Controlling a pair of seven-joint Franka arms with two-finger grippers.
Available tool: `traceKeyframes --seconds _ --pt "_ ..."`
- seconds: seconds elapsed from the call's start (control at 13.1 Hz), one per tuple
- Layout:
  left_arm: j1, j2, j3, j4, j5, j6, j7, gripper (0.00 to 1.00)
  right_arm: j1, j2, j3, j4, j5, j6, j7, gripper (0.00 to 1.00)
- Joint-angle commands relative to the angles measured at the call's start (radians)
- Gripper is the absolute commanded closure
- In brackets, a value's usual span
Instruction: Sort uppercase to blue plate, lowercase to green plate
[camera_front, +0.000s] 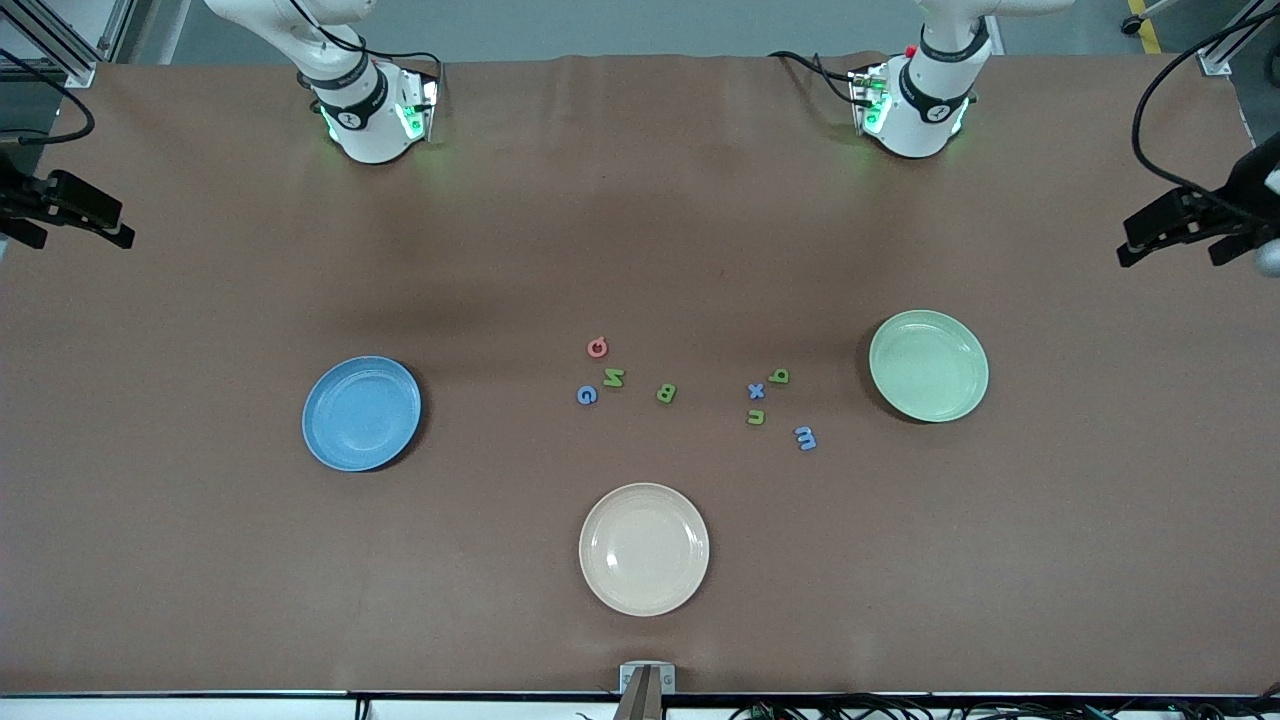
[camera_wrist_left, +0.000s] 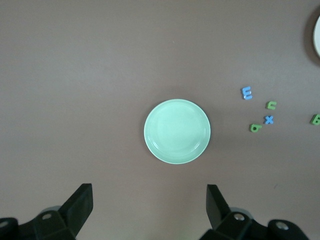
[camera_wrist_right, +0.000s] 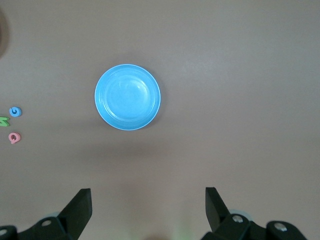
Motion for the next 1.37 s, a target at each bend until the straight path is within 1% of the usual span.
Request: traceKeyframes --seconds 0.0,0.15,0.38,0.53,0.61,0.69,0.76,0.84,0.92,1.07,1.22,1.3 --pt "-0.008 0.070 -0.023 0.000 -0.031 0.008 -0.025 0.00 0.002 -0.010 0.002 -0.014 0.006 0.008 0.019 0.00" --pt "-0.008 0.116 -0.053 -0.035 -0.052 0.055 -0.059 0.00 0.001 -0.010 0.002 -0.010 0.006 0.006 0.020 0.00" --pt "-0.010 0.143 -0.133 -0.156 -0.052 0.238 -0.198 0.00 -0.003 -0.005 -0.001 -0.003 0.006 0.001 0.020 0.00" --pt "-0.011 0.215 -0.188 -0.171 -0.048 0.321 -0.290 0.00 -0.001 -0.005 -0.001 0.013 0.004 0.000 0.022 0.00" --pt "-0.013 0.250 -0.208 -0.171 -0.040 0.361 -0.332 0.00 -0.007 0.007 -0.001 0.015 0.004 0.001 0.022 0.00" --pt "-0.025 0.290 -0.228 -0.172 -0.031 0.410 -0.390 0.00 -0.009 0.039 -0.003 0.015 -0.002 0.015 0.016 0.00" --pt "-0.046 0.318 -0.228 -0.177 -0.020 0.451 -0.441 0.00 -0.016 0.086 -0.003 0.015 0.006 0.030 0.014 0.00" --pt "-0.068 0.347 -0.228 -0.183 0.003 0.499 -0.496 0.00 -0.021 0.155 -0.004 0.020 0.007 0.076 0.011 0.00" --pt "-0.088 0.379 -0.228 -0.184 0.033 0.534 -0.551 0.00 -0.027 0.189 -0.006 0.021 0.006 0.095 0.005 0.00" --pt "-0.117 0.451 -0.228 -0.183 0.064 0.626 -0.640 0.00 -0.018 0.197 -0.006 0.000 -0.003 0.092 0.031 0.00" --pt "-0.152 0.514 -0.227 -0.181 0.066 0.713 -0.660 0.00 -0.010 0.196 -0.001 -0.039 0.030 0.106 0.236 0.00" --pt "-0.152 0.542 -0.228 -0.181 0.066 0.752 -0.659 0.00 0.014 0.199 0.000 -0.040 0.041 0.106 0.316 0.00"
